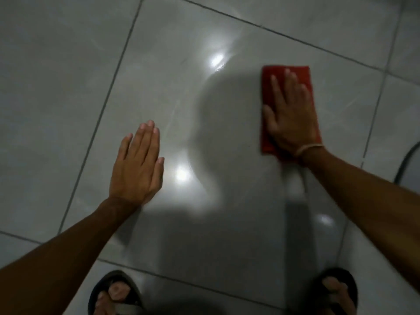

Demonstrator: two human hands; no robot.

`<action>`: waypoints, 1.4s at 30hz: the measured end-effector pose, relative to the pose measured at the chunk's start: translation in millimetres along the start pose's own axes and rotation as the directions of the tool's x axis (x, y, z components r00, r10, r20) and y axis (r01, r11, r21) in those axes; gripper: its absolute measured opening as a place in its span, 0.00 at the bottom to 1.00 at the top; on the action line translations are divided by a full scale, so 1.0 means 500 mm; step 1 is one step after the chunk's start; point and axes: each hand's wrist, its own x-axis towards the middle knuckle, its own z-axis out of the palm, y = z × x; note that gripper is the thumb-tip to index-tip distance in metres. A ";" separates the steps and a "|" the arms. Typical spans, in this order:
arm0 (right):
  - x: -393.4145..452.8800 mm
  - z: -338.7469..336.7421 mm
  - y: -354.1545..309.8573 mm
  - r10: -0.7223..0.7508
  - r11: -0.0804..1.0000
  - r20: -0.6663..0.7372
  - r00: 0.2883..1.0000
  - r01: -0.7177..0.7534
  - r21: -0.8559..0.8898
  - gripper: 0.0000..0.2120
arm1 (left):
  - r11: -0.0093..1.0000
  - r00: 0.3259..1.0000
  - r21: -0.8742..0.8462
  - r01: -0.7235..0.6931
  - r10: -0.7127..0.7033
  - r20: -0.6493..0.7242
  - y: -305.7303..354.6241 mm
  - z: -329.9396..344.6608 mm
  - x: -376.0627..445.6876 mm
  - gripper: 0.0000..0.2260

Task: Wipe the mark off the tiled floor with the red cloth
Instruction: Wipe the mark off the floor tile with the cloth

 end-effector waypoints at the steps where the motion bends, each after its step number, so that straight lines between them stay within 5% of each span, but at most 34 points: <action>1: 0.022 0.011 -0.061 -0.001 1.000 -0.006 1.000 0.001 0.002 0.33 | 1.000 1.000 -0.005 -0.002 0.002 -0.003 0.002 0.001 -0.001 0.29; 3: 0.005 0.031 -0.167 -0.165 0.986 -0.007 0.986 0.165 0.028 0.32 | 1.000 1.000 -0.007 -0.014 0.014 -0.025 0.003 0.000 -0.001 0.28; 5: -0.100 0.053 -0.196 -0.449 0.893 0.051 0.892 0.447 0.049 0.31 | 1.000 0.999 -0.011 -0.027 0.027 -0.037 0.001 0.000 -0.003 0.28; 8: -0.268 0.046 -0.067 -0.663 0.748 0.165 0.730 0.658 0.089 0.29 | 1.000 0.999 0.001 -0.031 0.031 -0.039 0.000 0.001 -0.001 0.29; 10: -0.299 0.025 0.069 -0.638 0.764 0.221 0.738 0.642 0.061 0.28 | 1.000 0.999 0.002 -0.015 0.015 -0.034 0.003 0.000 -0.003 0.29; 13: -0.196 -0.002 0.164 -0.334 0.939 0.122 0.935 0.341 -0.041 0.28 | 1.000 1.000 -0.006 0.005 -0.005 0.003 0.009 -0.002 0.001 0.30; 16: -0.052 -0.007 0.039 0.015 1.000 -0.009 1.000 -0.016 -0.007 0.32 | 1.000 1.000 -0.005 -0.004 0.004 0.018 0.005 -0.003 0.001 0.30; 18: -0.036 0.018 -0.076 -0.125 0.992 -0.012 0.992 0.125 0.025 0.32 | 1.000 1.000 -0.011 -0.015 0.015 0.017 0.002 -0.003 0.001 0.30; 19: -0.053 0.030 -0.124 -0.309 0.951 0.025 0.951 0.309 0.029 0.31 | 1.000 1.000 -0.013 -0.014 0.014 0.011 0.003 -0.002 0.002 0.30; 21: -0.097 0.038 -0.168 -0.697 0.712 0.163 0.698 0.700 0.048 0.30 | 1.000 1.000 -0.016 -0.007 0.007 -0.002 0.004 -0.001 -0.002 0.30; 23: -0.062 0.018 -0.133 -0.853 0.493 0.230 0.469 0.868 0.056 0.28 | 1.000 1.000 -0.017 -0.015 0.015 -0.012 0.006 -0.002 -0.002 0.30; 24: -0.020 0.013 -0.111 -0.853 0.494 0.209 0.479 0.869 0.024 0.28 | 1.000 1.000 -0.019 -0.017 0.017 -0.006 0.007 -0.002 0.000 0.30; 26: 0.073 0.004 -0.078 -0.649 0.756 0.087 0.756 0.653 -0.039 0.28 | 1.000 1.000 -0.029 -0.007 0.007 0.011 0.003 -0.004 0.001 0.30; 27: 0.103 -0.001 -0.071 -0.405 0.913 0.032 0.914 0.406 -0.046 0.29 | 0.999 1.000 -0.036 0.005 -0.004 0.014 0.003 -0.004 -0.001 0.30; 28: 0.112 0.004 -0.077 -0.167 0.985 -0.003 0.986 0.167 -0.040 0.30 | 0.999 1.000 -0.041 0.012 -0.012 0.014 0.003 -0.001 -0.003 0.30; 30: 0.072 0.023 -0.105 0.008 1.000 -0.040 0.999 -0.009 -0.020 0.30 | 0.999 1.000 -0.044 0.008 -0.007 0.024 0.003 0.004 -0.003 0.30; 33: -0.066 0.047 -0.089 -0.206 0.978 -0.017 0.978 0.207 0.028 0.27 | 0.999 0.996 -0.032 0.032 -0.029 0.086 0.014 -0.012 0.002 0.31; 35: -0.151 0.046 -0.046 -0.229 0.972 0.024 0.973 0.227 0.067 0.26 | 0.995 0.980 -0.049 0.089 -0.079 0.181 0.035 -0.046 -0.001 0.31; 38: -0.234 -0.002 -0.027 -0.002 0.988 0.157 0.988 -0.022 0.152 0.30 | 0.998 0.964 -0.043 0.047 -0.034 0.263 0.104 -0.138 -0.032 0.28; 40: -0.275 -0.062 -0.049 0.081 0.946 0.364 0.928 -0.186 0.264 0.30 | 0.997 0.945 0.018 -0.079 0.069 0.320 0.153 -0.217 -0.069 0.26; 42: -0.314 -0.174 -0.071 0.131 0.784 0.537 0.833 -0.418 0.458 0.26 | 0.982 0.934 0.041 -0.183 0.160 0.321 0.210 -0.315 -0.084 0.26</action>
